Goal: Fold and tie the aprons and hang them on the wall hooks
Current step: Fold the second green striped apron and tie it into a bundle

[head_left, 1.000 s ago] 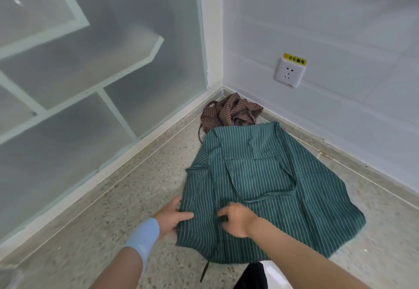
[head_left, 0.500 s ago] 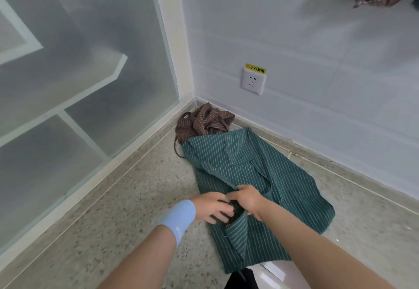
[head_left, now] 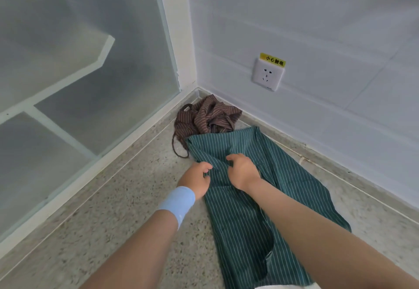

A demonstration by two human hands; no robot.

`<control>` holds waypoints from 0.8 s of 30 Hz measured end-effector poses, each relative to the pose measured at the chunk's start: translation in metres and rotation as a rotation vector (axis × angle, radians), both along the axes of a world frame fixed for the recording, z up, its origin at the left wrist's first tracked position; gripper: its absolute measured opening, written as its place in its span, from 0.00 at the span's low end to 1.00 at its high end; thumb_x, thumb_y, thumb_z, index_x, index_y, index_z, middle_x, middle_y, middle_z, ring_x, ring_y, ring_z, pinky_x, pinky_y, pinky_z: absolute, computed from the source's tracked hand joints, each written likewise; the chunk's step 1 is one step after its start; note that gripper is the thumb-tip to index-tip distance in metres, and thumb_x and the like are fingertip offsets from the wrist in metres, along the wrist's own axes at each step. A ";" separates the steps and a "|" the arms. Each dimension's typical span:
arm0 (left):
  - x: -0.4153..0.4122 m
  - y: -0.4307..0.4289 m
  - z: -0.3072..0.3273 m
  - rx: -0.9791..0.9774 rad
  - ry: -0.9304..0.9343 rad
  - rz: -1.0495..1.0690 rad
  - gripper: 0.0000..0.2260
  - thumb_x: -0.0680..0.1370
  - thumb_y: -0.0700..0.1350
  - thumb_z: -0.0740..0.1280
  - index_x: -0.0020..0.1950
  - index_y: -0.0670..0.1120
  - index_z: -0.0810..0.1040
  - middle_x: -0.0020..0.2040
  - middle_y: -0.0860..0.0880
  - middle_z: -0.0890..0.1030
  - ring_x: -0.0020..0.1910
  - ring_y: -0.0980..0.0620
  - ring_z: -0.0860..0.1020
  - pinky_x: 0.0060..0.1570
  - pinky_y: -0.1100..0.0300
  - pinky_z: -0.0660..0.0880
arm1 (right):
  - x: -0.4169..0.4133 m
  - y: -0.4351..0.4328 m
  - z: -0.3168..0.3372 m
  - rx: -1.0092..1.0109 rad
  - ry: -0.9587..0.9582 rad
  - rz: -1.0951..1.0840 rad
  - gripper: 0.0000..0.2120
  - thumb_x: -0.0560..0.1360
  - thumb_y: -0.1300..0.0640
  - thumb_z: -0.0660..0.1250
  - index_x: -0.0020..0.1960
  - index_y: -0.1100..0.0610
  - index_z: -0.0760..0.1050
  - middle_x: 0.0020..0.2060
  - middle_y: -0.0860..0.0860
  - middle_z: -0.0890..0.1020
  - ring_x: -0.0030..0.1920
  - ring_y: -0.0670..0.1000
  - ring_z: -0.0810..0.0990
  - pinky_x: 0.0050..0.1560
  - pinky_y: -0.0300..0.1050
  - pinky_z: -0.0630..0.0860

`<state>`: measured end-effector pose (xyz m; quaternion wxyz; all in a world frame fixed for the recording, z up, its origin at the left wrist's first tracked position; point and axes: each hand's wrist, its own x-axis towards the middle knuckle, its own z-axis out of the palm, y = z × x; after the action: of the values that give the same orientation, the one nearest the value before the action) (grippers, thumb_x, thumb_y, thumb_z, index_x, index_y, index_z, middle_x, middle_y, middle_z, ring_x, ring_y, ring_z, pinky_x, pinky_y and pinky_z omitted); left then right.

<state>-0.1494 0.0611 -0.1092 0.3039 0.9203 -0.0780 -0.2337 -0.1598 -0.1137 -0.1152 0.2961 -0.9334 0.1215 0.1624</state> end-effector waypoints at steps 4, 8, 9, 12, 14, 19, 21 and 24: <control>0.023 0.000 -0.009 0.060 -0.094 -0.064 0.18 0.82 0.42 0.60 0.71 0.53 0.70 0.70 0.53 0.69 0.54 0.51 0.78 0.56 0.53 0.76 | 0.032 0.004 -0.015 -0.176 0.167 0.155 0.23 0.80 0.54 0.62 0.75 0.51 0.67 0.65 0.52 0.77 0.65 0.56 0.75 0.72 0.55 0.63; 0.040 -0.001 -0.020 0.155 -0.138 -0.212 0.28 0.80 0.40 0.63 0.78 0.55 0.60 0.77 0.57 0.57 0.55 0.52 0.78 0.50 0.57 0.77 | 0.034 0.013 -0.021 -0.295 0.107 0.289 0.07 0.74 0.49 0.66 0.46 0.50 0.80 0.42 0.44 0.83 0.50 0.51 0.79 0.72 0.59 0.57; 0.044 0.000 -0.025 0.165 -0.139 -0.239 0.30 0.79 0.39 0.65 0.78 0.56 0.59 0.78 0.57 0.57 0.59 0.51 0.77 0.51 0.57 0.77 | 0.033 0.015 -0.023 -0.211 0.084 0.289 0.05 0.73 0.48 0.68 0.43 0.49 0.79 0.39 0.42 0.81 0.48 0.49 0.79 0.70 0.55 0.60; 0.048 0.007 -0.037 0.141 -0.145 -0.226 0.19 0.76 0.39 0.67 0.64 0.55 0.72 0.64 0.52 0.73 0.57 0.48 0.77 0.53 0.53 0.77 | 0.026 0.018 -0.018 0.353 0.170 0.096 0.09 0.73 0.54 0.71 0.36 0.54 0.76 0.28 0.43 0.76 0.33 0.47 0.75 0.40 0.39 0.72; 0.046 0.016 -0.041 0.125 -0.188 -0.173 0.10 0.75 0.36 0.66 0.50 0.51 0.75 0.50 0.52 0.75 0.47 0.48 0.77 0.47 0.53 0.76 | 0.029 0.018 -0.014 0.630 0.263 -0.100 0.08 0.75 0.58 0.69 0.37 0.55 0.77 0.29 0.43 0.77 0.31 0.46 0.74 0.33 0.38 0.68; 0.034 0.039 -0.035 -0.005 -0.267 -0.102 0.10 0.73 0.32 0.67 0.42 0.48 0.77 0.48 0.53 0.73 0.41 0.51 0.76 0.42 0.54 0.76 | 0.030 0.025 -0.012 0.662 0.505 -0.009 0.24 0.78 0.63 0.63 0.72 0.49 0.68 0.45 0.55 0.82 0.25 0.46 0.71 0.25 0.41 0.60; 0.031 0.045 -0.031 0.003 -0.250 -0.088 0.11 0.72 0.32 0.68 0.41 0.49 0.76 0.48 0.54 0.73 0.41 0.52 0.76 0.42 0.54 0.77 | 0.030 0.030 -0.009 0.545 0.505 0.098 0.23 0.77 0.61 0.66 0.72 0.50 0.70 0.37 0.51 0.79 0.25 0.46 0.68 0.25 0.40 0.62; 0.029 0.055 -0.027 0.104 -0.192 -0.114 0.15 0.72 0.33 0.67 0.39 0.55 0.72 0.48 0.57 0.72 0.42 0.52 0.76 0.45 0.51 0.77 | 0.033 0.030 0.006 0.269 0.475 0.281 0.24 0.78 0.55 0.68 0.73 0.57 0.71 0.47 0.55 0.81 0.41 0.53 0.79 0.39 0.45 0.75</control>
<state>-0.1204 0.1162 -0.1363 0.2334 0.9470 -0.1467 -0.1649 -0.1269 -0.0834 -0.1096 0.3550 -0.8293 0.0343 0.4303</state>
